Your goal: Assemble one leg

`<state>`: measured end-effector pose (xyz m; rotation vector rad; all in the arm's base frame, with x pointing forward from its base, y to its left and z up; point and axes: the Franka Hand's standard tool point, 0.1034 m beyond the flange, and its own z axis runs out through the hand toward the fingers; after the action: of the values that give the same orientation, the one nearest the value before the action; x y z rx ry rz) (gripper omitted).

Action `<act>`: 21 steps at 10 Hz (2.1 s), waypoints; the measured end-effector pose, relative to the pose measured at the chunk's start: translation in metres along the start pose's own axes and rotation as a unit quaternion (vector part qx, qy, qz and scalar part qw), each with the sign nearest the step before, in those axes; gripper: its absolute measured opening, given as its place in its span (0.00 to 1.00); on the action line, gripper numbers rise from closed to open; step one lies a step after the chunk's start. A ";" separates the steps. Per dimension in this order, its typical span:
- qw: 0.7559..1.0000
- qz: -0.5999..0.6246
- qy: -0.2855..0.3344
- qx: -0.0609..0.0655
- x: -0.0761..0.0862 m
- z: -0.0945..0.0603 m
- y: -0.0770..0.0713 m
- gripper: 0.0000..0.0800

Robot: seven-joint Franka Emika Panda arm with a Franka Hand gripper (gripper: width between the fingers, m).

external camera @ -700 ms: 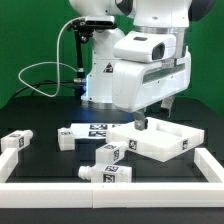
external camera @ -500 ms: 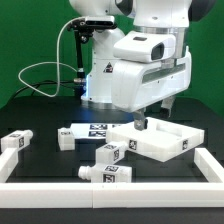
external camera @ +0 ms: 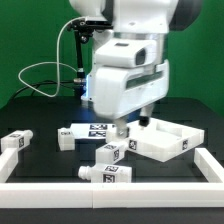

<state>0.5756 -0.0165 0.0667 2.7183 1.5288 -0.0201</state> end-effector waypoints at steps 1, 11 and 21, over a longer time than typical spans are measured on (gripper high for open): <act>1.000 -0.020 0.004 -0.007 -0.001 0.004 0.014 0.81; 1.000 -0.030 0.006 -0.002 0.003 0.044 0.029 0.81; 0.994 -0.106 0.000 -0.019 -0.091 0.046 0.073 0.35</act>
Offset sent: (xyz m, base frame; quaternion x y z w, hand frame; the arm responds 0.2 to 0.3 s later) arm 0.0000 0.0000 0.0000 0.0000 0.0000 0.0000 1.0000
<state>0.5909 -0.1335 0.0233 2.5147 1.7897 0.0055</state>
